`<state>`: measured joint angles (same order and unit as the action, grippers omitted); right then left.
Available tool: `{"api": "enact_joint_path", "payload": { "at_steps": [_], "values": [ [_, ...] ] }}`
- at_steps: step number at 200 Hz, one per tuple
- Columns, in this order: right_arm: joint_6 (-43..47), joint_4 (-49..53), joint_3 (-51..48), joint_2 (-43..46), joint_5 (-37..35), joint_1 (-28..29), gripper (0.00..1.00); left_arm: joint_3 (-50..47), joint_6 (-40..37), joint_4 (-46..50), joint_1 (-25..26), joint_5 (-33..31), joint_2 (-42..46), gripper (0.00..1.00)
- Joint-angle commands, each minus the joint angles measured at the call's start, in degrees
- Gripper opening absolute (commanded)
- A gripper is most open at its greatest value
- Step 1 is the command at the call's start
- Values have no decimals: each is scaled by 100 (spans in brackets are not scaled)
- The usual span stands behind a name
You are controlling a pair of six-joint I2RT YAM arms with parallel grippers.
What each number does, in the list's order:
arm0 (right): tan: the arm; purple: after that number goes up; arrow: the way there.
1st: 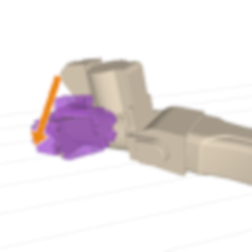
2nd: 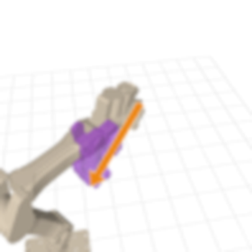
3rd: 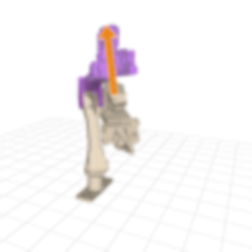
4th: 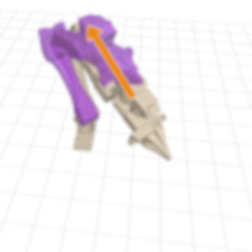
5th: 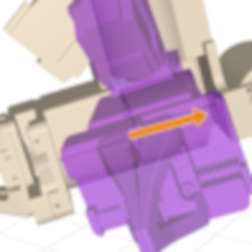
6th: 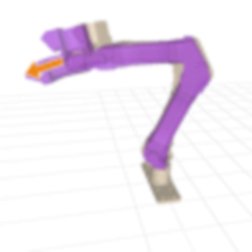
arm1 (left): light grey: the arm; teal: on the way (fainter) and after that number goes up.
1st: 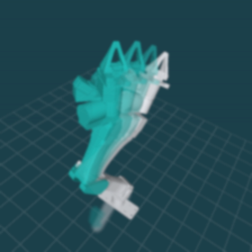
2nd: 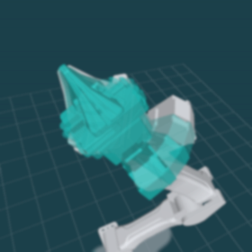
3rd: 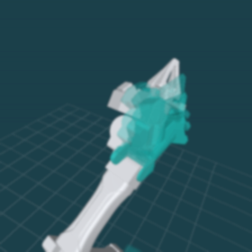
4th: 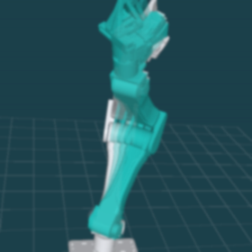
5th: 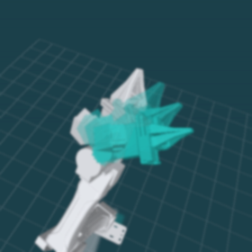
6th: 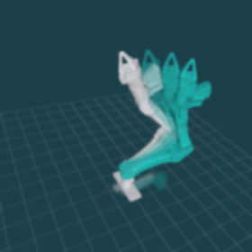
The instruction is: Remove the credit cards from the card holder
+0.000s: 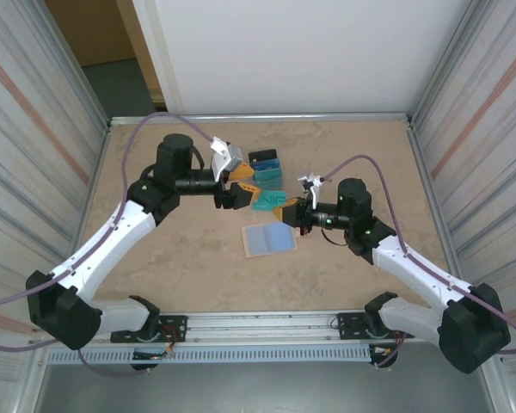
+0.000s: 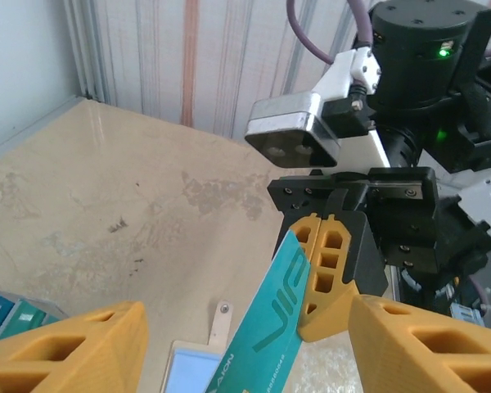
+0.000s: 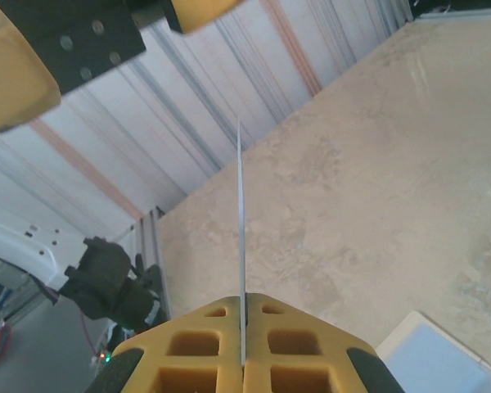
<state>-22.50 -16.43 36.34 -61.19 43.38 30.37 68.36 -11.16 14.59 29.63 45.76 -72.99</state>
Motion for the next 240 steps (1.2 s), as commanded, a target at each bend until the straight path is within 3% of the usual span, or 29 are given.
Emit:
{"api": "enact_joint_path", "payload": {
  "at_steps": [1, 39, 73, 91, 123, 146, 184, 240],
  "values": [
    [281, 323, 211, 128, 116, 39, 0, 382, -1072, 1348, -10, 215, -284, 66],
    [299, 322, 259, 31, 162, 86, 0, 1046, -1725, 2200, 75, 520, -852, 66],
    [317, 328, 334, -76, 211, 117, 0, 1465, -2131, 2716, 241, 297, -1341, 63],
    [342, 366, 355, -94, 215, 118, 0, 1567, -2215, 2778, 239, 296, -1508, 50],
    [413, 451, 357, -69, 72, 110, 0, 1818, -2424, 3005, 238, 451, -1762, 1],
    [461, 583, 357, -27, -209, 92, 0, 1941, -2448, 2985, 237, 406, -1922, 0],
    [570, 1245, 461, 15, -1400, 74, 57, 1988, -2337, 2394, 148, -54, -2126, 0],
    [79, 2326, 642, -111, -3876, 66, 79, 2387, -2269, 1309, -87, -1110, -3053, 0]
  ]
}}
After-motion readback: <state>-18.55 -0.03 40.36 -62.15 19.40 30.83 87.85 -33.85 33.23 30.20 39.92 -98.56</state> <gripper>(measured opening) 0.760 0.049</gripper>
